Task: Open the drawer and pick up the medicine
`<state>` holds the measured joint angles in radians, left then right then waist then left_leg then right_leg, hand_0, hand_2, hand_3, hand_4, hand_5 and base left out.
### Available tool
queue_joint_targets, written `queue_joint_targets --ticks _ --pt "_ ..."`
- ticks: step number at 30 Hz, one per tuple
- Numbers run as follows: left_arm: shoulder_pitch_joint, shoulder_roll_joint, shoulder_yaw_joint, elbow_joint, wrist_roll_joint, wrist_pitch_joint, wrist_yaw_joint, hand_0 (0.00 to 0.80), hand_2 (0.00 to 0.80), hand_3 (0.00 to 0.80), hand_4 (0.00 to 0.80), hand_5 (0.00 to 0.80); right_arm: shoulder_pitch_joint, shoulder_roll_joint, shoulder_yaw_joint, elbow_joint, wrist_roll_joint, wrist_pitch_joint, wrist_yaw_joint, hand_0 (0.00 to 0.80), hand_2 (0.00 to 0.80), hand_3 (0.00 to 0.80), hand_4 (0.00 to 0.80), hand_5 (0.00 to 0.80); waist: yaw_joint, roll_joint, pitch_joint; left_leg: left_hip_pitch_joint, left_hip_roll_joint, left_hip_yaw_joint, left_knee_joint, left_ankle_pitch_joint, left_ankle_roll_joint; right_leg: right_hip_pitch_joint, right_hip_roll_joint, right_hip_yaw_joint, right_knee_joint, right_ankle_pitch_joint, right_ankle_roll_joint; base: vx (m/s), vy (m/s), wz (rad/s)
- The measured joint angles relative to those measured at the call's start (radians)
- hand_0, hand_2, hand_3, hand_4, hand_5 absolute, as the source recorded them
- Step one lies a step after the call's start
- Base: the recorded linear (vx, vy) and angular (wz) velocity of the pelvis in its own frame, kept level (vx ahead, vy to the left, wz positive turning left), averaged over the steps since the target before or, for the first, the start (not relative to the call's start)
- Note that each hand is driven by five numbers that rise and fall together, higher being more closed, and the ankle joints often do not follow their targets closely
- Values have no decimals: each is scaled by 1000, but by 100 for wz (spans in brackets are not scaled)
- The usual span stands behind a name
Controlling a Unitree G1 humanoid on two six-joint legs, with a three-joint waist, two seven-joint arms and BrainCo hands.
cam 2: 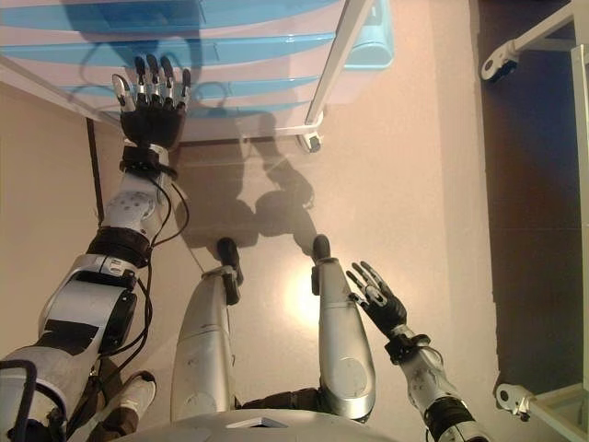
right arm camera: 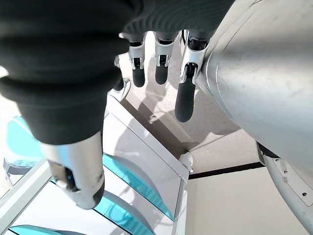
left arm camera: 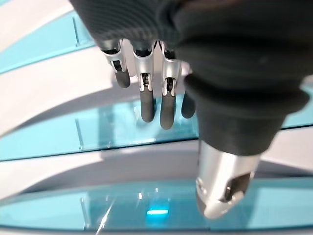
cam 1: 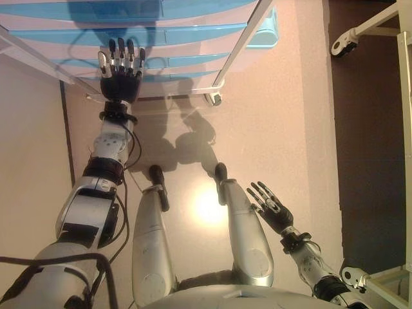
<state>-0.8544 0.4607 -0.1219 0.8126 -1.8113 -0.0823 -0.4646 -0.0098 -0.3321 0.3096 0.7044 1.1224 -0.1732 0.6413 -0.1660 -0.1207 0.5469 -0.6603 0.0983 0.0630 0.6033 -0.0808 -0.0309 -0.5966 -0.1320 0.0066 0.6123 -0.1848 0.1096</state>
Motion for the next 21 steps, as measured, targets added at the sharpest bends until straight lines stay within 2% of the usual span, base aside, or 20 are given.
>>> queue_joint_targets --ticks 21 --pt "63 -29 10 146 5 66 -84 0 0 0 0 0 0 2 1 5 0 0 -1 0 0 0 0 0 9 -1 0 1 0 -8 1 -1 0 12 0 -11 -11 1 0 0 0 0"
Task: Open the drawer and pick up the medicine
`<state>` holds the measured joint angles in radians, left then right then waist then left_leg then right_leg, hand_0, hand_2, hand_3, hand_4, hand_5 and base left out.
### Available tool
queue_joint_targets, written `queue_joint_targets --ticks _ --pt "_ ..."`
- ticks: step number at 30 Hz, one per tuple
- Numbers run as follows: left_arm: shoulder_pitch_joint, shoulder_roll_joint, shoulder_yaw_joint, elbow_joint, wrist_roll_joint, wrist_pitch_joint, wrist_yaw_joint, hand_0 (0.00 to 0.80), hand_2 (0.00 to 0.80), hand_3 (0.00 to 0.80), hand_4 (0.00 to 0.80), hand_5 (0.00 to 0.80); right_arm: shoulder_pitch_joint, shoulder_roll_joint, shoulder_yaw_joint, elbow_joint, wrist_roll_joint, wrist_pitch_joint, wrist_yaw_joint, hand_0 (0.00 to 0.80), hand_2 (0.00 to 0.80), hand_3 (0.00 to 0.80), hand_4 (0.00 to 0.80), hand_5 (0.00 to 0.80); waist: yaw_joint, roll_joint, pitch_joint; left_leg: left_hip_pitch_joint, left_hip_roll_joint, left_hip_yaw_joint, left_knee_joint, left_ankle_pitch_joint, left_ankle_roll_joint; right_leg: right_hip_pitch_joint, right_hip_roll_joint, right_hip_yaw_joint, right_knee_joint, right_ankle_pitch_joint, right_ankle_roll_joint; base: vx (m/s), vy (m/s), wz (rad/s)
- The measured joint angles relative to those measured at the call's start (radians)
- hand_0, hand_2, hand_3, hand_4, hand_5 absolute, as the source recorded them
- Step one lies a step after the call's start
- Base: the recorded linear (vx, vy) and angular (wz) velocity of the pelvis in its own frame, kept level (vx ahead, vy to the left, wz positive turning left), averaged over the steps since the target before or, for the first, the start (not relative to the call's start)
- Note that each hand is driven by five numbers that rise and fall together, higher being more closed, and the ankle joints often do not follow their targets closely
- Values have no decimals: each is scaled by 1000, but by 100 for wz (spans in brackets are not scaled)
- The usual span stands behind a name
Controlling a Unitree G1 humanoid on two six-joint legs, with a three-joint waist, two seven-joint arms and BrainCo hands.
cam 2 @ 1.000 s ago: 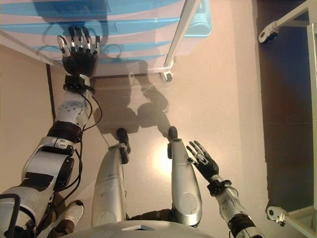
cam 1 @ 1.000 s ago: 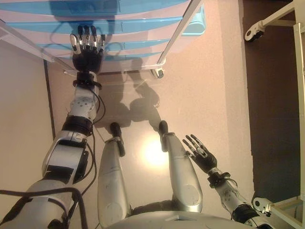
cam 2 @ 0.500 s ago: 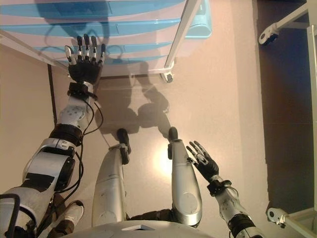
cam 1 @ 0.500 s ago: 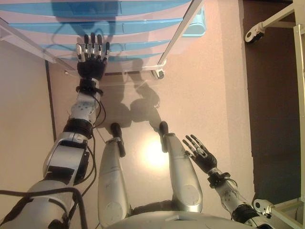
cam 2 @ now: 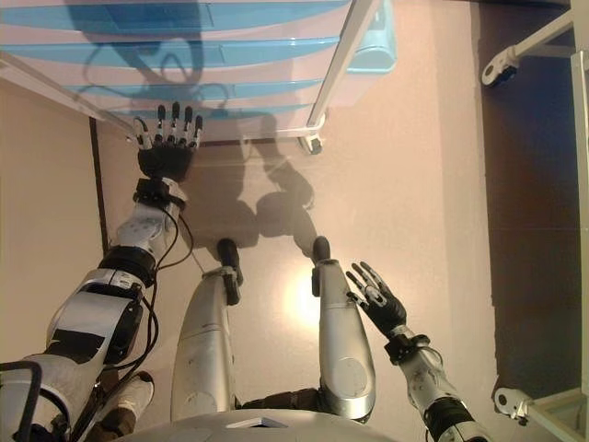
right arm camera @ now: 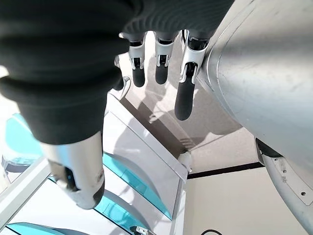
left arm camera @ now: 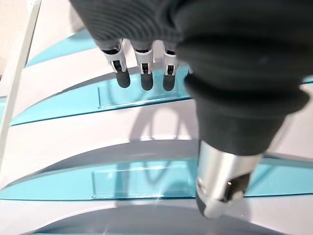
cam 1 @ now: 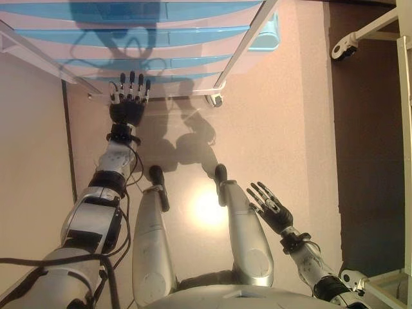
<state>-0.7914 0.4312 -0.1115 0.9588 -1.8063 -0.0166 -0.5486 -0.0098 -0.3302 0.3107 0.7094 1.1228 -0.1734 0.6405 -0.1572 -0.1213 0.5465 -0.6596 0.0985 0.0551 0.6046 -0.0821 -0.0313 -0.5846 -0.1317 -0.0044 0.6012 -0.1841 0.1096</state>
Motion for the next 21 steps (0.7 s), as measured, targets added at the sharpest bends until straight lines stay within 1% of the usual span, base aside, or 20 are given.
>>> queue_joint_targets --ticks 9,14,18,21 --pt "-8 12 12 0 -2 10 -27 0 0 0 0 0 0 4 0 3 0 0 0 0 0 0 0 0 -2 -1 0 -1 0 -7 14 -7 5 14 1 -7 -9 7 3 1 0 1" --pt "-49 27 12 0 -11 6 -26 0 0 0 0 0 0 4 1 3 0 0 1 0 0 0 0 0 -3 -3 -1 -10 -1 -7 21 -10 7 12 1 -7 -15 10 8 0 0 0" --pt "-82 44 11 -3 -26 -10 -5 0 0 0 0 0 -4 5 2 3 0 0 1 0 0 0 0 0 -10 -4 -1 -20 -1 -7 21 -11 4 2 0 -6 -16 11 9 0 0 0" --pt "-85 47 11 -3 -42 -17 15 0 0 0 0 0 -10 4 7 4 5 0 1 0 0 0 0 0 -16 -6 -1 -31 -2 -7 22 -8 10 -8 0 -6 -15 13 10 0 0 0"
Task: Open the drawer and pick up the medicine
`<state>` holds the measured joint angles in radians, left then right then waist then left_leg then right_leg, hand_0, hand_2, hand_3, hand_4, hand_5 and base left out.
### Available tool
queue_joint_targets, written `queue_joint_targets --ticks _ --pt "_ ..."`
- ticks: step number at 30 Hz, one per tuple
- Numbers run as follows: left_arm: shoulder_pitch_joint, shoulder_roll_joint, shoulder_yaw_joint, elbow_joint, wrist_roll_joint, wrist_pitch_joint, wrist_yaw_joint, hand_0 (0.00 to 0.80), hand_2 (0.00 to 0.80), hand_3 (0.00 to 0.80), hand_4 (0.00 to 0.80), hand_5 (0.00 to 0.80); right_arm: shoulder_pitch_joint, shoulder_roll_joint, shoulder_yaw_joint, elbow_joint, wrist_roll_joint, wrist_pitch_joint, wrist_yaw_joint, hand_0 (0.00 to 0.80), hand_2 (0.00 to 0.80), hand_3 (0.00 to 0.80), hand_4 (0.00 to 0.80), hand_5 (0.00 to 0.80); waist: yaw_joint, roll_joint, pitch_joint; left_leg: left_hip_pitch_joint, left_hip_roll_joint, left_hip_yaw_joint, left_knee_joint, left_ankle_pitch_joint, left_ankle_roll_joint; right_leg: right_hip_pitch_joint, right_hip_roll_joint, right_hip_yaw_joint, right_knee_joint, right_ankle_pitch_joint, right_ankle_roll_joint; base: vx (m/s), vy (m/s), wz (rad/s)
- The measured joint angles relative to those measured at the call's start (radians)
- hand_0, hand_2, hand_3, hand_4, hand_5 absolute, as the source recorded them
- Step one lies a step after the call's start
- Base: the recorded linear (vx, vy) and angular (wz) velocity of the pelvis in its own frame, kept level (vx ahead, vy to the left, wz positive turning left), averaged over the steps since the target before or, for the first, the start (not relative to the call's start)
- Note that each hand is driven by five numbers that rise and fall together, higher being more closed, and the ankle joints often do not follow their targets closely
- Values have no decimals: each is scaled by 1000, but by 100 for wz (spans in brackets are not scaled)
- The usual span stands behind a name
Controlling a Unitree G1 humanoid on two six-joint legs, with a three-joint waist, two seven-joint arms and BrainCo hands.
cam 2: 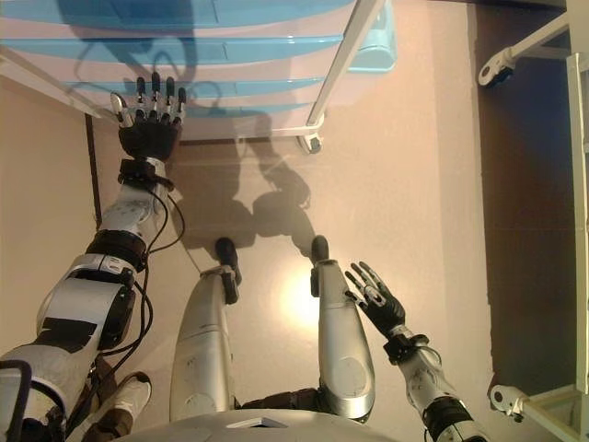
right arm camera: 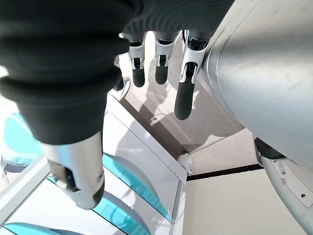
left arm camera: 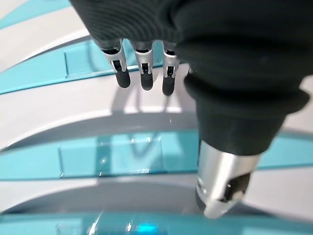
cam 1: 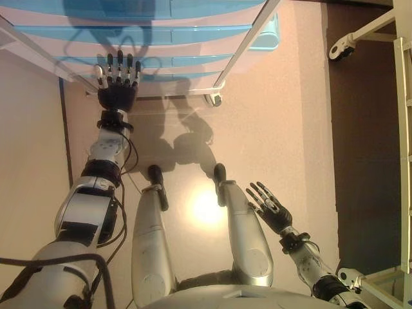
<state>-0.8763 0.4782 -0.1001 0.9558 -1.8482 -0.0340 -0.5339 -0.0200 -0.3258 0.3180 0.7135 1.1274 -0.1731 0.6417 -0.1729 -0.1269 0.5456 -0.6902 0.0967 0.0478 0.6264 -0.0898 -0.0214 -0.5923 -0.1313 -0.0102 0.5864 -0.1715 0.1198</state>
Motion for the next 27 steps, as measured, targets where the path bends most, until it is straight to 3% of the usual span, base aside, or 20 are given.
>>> queue_joint_targets --ticks 27 --pt "-40 5 -64 -21 -26 -103 115 0 0 0 0 0 -31 -5 16 36 32 3 11 0 0 0 0 0 -6 -6 1 -7 -14 15 -28 22 6 -31 -15 14 10 5 3 1 3 0"
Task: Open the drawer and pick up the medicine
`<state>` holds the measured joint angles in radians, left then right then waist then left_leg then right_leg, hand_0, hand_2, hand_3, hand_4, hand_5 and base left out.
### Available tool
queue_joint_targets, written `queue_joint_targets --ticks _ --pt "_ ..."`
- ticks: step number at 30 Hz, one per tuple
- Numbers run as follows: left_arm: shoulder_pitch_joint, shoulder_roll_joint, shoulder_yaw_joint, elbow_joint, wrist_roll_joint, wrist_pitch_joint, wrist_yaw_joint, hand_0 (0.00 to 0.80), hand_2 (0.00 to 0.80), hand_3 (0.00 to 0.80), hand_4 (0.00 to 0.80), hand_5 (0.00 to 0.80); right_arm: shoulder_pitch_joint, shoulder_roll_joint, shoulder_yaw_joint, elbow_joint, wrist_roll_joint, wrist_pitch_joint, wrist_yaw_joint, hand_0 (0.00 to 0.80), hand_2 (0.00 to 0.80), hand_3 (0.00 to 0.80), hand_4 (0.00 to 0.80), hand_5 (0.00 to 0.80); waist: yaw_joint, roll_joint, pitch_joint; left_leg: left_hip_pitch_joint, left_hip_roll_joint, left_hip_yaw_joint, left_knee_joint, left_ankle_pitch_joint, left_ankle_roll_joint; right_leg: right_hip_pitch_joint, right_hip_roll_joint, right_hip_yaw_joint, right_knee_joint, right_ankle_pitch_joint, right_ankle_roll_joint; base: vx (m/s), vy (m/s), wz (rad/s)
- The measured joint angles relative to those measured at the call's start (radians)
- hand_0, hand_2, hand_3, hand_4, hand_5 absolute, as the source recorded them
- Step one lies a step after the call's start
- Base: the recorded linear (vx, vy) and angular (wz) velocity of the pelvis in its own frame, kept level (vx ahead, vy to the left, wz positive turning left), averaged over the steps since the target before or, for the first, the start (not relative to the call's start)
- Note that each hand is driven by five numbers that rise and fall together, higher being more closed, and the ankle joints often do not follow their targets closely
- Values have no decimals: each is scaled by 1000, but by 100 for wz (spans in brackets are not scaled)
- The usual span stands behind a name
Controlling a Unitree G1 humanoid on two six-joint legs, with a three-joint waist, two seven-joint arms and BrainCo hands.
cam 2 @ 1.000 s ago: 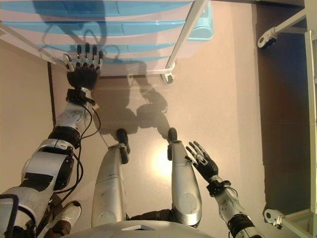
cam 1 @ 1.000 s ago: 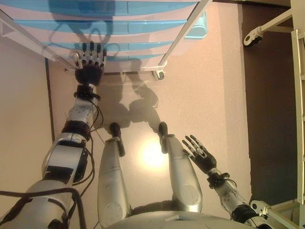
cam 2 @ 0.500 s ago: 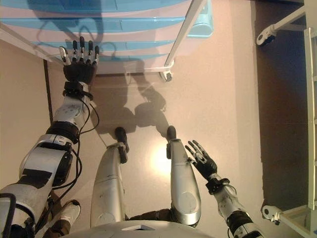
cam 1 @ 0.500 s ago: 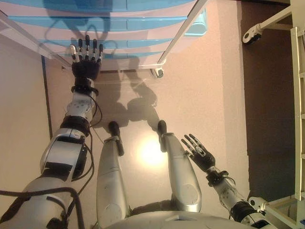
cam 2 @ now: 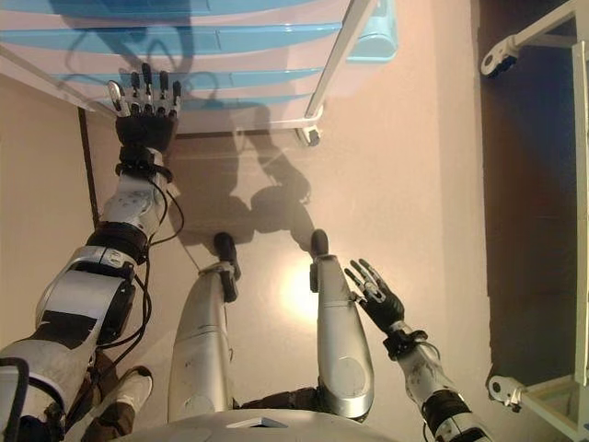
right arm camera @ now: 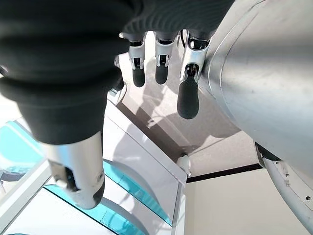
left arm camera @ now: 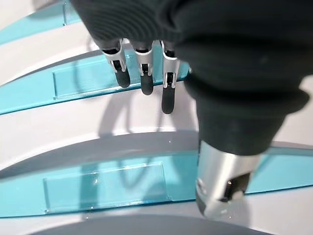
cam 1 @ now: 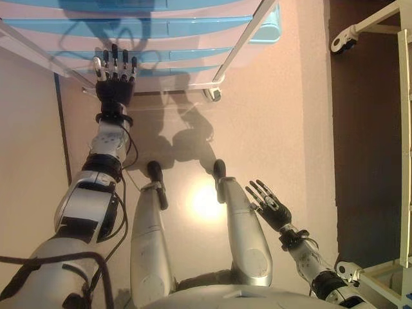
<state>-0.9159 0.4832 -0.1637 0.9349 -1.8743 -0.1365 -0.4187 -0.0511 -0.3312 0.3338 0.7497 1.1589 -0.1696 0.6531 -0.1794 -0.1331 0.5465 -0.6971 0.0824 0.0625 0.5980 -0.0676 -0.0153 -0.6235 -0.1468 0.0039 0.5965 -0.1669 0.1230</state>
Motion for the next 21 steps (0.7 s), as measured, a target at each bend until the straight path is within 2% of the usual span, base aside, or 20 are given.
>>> queue_joint_targets --ticks 8,21 --pt "0 0 -38 -62 -2 -38 39 0 0 0 0 0 -2 -10 0 2 0 0 0 0 0 0 0 0 10 1 1 6 -15 8 -25 12 -1 -11 -13 8 8 0 0 5 8 2" --pt "0 0 -68 -108 -4 -108 91 0 0 0 0 0 -3 -19 1 10 10 0 6 0 0 0 0 0 12 5 3 17 -18 17 -59 38 -7 -25 -15 15 15 4 -4 0 0 0"
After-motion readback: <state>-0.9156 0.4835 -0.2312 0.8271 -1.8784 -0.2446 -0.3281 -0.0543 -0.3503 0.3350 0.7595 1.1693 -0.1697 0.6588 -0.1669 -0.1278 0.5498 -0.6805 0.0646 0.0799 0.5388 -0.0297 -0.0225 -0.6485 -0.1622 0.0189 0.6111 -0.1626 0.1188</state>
